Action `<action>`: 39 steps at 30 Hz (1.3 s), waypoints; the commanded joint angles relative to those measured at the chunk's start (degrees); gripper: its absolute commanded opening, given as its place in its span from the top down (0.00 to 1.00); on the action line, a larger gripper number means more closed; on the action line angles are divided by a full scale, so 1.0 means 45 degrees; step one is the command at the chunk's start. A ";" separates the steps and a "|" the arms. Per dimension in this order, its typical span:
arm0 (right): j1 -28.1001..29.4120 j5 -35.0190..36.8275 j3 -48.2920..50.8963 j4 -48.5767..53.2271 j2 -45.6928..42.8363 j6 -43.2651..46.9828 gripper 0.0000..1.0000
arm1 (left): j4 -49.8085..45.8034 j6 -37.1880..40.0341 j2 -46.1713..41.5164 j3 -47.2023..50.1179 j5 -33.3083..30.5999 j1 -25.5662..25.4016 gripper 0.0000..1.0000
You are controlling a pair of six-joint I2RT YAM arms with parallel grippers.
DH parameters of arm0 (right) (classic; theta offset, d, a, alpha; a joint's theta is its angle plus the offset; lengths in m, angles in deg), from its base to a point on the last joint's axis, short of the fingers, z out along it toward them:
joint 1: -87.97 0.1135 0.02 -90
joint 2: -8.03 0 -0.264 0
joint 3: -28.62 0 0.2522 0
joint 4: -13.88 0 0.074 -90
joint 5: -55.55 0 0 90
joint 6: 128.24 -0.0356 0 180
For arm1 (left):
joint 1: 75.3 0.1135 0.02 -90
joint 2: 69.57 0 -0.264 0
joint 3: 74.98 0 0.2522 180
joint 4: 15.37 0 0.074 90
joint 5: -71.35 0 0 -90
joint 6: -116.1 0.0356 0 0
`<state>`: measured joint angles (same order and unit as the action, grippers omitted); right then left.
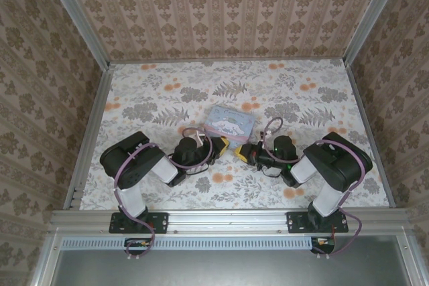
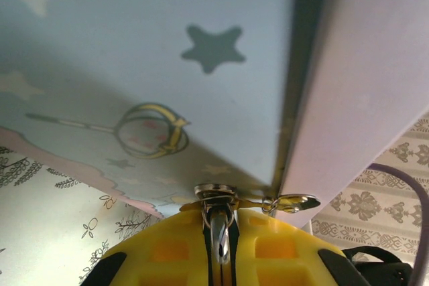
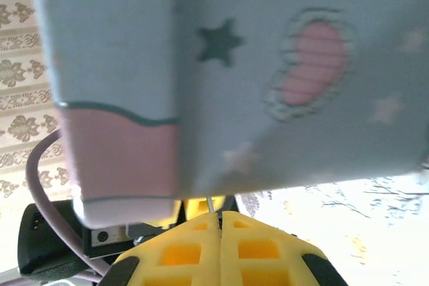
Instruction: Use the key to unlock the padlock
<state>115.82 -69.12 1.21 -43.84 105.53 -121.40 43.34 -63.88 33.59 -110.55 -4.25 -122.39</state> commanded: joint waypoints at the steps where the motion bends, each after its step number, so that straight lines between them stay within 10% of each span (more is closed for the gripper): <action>1: -0.0087 0.0321 0.0134 0.0233 -0.0392 0.0485 1.00 | 0.0508 0.0326 -0.0175 -0.0040 0.0295 0.0134 1.00; 39: 0.0178 0.0713 -0.0216 0.0167 -0.0238 0.0191 1.00 | 0.0498 0.0346 -0.0224 -0.0097 0.0395 0.0133 1.00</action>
<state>116.35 -67.24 -1.09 -42.75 106.49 -120.88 42.96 -63.81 33.57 -110.57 -3.58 -121.75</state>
